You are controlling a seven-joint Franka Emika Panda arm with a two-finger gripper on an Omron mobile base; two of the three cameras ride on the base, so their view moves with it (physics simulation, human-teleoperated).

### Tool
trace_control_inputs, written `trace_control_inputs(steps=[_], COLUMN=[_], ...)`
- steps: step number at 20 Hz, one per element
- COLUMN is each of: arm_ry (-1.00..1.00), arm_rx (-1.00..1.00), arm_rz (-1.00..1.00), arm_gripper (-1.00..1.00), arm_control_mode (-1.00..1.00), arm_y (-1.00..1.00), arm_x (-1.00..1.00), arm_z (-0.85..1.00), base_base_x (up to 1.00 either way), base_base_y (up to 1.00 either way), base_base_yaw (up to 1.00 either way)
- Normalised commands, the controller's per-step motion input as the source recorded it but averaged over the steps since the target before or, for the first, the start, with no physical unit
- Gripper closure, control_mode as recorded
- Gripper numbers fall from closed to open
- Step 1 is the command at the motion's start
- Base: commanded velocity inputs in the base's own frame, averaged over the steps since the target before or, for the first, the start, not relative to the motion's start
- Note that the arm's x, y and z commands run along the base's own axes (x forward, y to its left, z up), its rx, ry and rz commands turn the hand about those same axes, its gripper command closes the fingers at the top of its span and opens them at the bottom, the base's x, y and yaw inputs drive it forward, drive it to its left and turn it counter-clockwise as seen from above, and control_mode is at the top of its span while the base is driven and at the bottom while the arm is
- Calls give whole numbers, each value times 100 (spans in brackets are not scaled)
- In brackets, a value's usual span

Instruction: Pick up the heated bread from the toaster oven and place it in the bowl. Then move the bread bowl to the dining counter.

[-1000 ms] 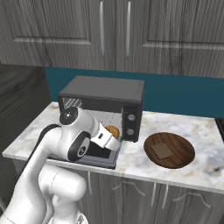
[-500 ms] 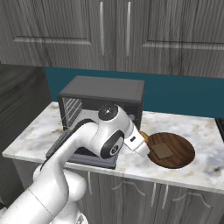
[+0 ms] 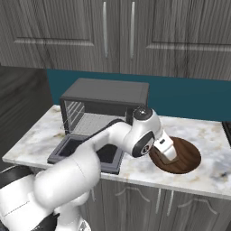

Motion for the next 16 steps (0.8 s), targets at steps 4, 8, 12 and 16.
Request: trace_control_inputs(steps=[4,8,12,16], arm_ry=[4,3,-2,-3], arm_rx=[0,0,1,0], arm_rz=[0,0,0,4], arm_gripper=[100,-100,-100,-100], arm_control_mode=[-100,-100,-100,-100], arm_y=[-65,-65,-25,-11], arm_x=[54,70,84,54], arm_z=[-72,-74,-54,-20], base_base_x=[0,0,0,0], base_base_y=[0,0,0,0], base_base_yaw=[0,0,0,0])
